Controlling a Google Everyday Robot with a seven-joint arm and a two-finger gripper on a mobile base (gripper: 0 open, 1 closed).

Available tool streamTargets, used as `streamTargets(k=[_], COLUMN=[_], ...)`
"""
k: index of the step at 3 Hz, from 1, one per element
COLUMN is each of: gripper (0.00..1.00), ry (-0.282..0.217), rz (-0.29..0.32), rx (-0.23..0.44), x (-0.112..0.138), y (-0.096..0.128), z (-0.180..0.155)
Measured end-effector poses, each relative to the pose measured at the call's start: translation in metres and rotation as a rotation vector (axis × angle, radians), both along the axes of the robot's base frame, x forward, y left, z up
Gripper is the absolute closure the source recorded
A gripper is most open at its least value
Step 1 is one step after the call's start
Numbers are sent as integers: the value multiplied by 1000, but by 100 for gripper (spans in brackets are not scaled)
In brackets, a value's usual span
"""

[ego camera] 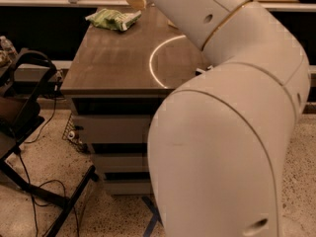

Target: Move white bowl near green jalapeno chip bag

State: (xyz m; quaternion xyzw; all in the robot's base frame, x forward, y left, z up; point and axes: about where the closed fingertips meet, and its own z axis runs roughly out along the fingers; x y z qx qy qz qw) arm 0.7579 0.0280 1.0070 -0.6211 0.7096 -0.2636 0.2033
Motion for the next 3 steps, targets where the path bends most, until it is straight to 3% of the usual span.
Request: streamTargets(k=[1,2,3], gripper=[100,100,100], ry=[-40,-164,-222], rz=[-16,81,158], rx=[106,274,330], x=[42,121,153], y=[-9,-8,-8], z=[-22,-42,-43])
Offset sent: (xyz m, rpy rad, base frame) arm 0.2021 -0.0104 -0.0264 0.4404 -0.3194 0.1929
